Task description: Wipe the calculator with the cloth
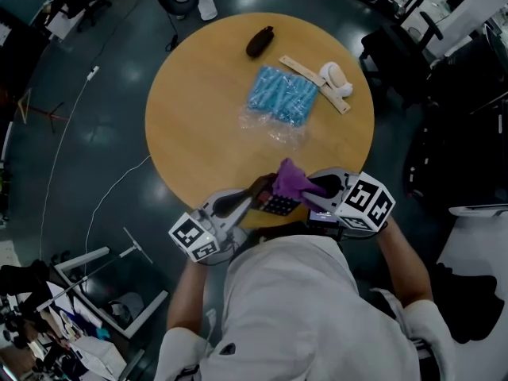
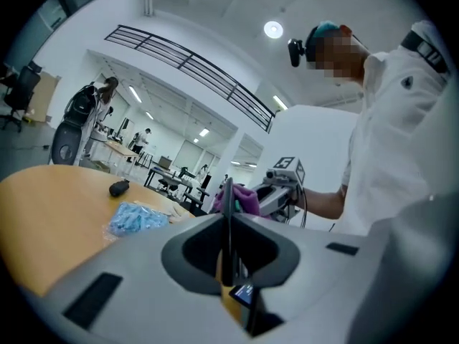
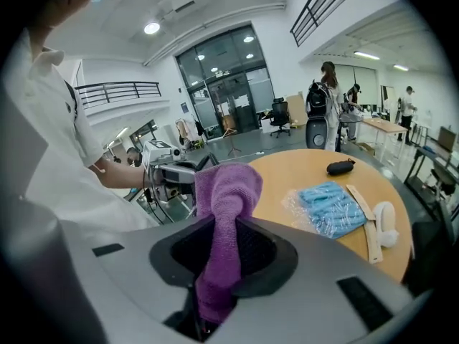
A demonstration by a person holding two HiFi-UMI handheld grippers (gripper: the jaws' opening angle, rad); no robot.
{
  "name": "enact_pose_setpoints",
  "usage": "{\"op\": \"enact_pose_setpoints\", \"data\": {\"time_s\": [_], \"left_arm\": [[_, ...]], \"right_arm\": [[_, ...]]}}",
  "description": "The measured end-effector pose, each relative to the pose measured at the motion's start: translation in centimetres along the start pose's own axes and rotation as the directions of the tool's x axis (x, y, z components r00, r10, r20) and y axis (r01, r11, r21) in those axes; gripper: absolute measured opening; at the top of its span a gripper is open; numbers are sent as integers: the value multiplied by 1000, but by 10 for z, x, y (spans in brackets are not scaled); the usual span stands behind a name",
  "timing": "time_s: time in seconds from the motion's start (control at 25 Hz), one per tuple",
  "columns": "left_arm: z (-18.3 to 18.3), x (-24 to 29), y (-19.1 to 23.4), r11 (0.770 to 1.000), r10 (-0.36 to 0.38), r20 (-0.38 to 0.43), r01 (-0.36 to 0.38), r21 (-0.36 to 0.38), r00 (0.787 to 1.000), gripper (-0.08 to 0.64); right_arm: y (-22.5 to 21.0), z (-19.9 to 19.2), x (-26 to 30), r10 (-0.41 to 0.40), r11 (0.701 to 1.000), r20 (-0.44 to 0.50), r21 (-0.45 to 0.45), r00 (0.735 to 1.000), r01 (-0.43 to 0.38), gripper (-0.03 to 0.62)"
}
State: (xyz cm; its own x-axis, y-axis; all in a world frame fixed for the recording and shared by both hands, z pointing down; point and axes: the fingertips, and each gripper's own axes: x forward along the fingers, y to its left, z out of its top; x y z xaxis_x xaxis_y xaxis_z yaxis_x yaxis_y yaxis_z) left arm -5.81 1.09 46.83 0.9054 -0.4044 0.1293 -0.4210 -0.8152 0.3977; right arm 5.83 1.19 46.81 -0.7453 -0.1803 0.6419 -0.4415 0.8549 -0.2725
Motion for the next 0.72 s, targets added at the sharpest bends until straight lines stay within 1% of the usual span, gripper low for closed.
{"op": "enact_pose_setpoints", "data": {"time_s": [0.12,0.2,0.28,0.4,0.48,0.56,0.64,0.72], "left_arm": [[-3,-1,3,998,17,29,-16,-57,999,43],[-5,-1,5,996,29,39,-25,-82,999,43],[-6,-1,7,995,39,42,-35,-92,998,43],[-4,-2,7,996,47,39,-44,-73,998,43],[-1,-2,7,998,45,30,-44,-47,999,44],[1,-1,5,999,43,3,-43,8,999,44],[3,0,2,995,41,-33,-38,89,999,44],[6,3,-4,981,29,-76,-14,193,997,43]], "right_arm": [[-3,-11,-3,-8,999,18,44,1000,7,83],[-5,-18,-4,-12,998,22,67,1000,10,83],[-6,-27,-5,-13,996,22,87,1000,11,83],[-6,-42,-3,-6,993,9,115,1000,4,83],[-3,-54,-1,13,992,-12,130,1000,-11,83],[2,-68,2,38,990,-47,138,998,-31,83],[4,-82,2,53,989,-85,139,995,-41,83],[0,-90,-4,42,990,-103,135,994,-28,83]]}}
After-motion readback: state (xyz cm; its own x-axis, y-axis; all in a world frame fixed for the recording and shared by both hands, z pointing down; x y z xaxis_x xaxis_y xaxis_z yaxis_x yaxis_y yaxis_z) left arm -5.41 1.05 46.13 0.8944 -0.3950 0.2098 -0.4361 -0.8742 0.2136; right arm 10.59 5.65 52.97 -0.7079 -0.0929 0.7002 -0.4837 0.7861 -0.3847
